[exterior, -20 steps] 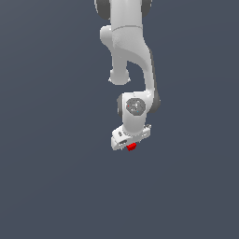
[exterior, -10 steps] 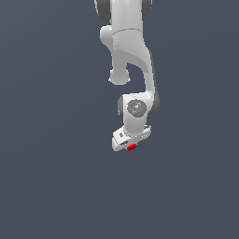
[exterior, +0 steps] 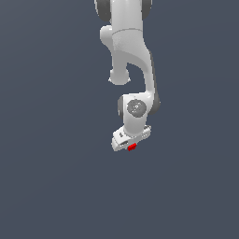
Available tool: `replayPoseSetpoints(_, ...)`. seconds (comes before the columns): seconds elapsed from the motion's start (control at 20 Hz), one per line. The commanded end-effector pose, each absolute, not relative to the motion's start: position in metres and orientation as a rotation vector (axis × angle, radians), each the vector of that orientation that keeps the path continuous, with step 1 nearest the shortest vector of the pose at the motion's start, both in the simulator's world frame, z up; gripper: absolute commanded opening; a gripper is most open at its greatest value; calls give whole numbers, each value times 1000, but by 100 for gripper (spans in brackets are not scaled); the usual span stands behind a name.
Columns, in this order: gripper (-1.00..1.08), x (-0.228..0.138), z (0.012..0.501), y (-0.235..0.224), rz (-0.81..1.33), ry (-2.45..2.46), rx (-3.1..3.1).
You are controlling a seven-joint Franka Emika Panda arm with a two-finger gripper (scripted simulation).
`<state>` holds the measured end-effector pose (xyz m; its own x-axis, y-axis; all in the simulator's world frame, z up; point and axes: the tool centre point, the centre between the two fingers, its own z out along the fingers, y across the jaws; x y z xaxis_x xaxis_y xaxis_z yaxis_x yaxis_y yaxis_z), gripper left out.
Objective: Lift up the red cube by 0.2 meters.
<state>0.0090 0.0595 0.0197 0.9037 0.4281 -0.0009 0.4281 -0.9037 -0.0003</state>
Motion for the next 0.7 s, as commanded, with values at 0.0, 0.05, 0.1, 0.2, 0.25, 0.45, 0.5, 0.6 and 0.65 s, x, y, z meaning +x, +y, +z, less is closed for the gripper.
replayPoseSetpoints(0.0, -100, 9, 21, 60, 1, -689, -3065)
replayPoseSetpoints(0.05, -100, 9, 22, 60, 1, -689, -3065)
replayPoseSetpoints(0.1, -100, 9, 24, 60, 1, -689, -3065)
replayPoseSetpoints(0.2, -100, 9, 30, 59, 1, -689, -3065)
replayPoseSetpoints(0.25, -100, 9, 34, 59, 1, -689, -3065)
replayPoseSetpoints(0.45, -100, 8, 56, 59, 1, -689, -3065)
replayPoseSetpoints(0.5, -100, 8, 64, 59, 1, -689, -3065)
replayPoseSetpoints(0.6, -100, 7, 80, 59, 1, -689, -3065)
replayPoseSetpoints(0.65, -100, 7, 89, 59, 1, -689, -3065)
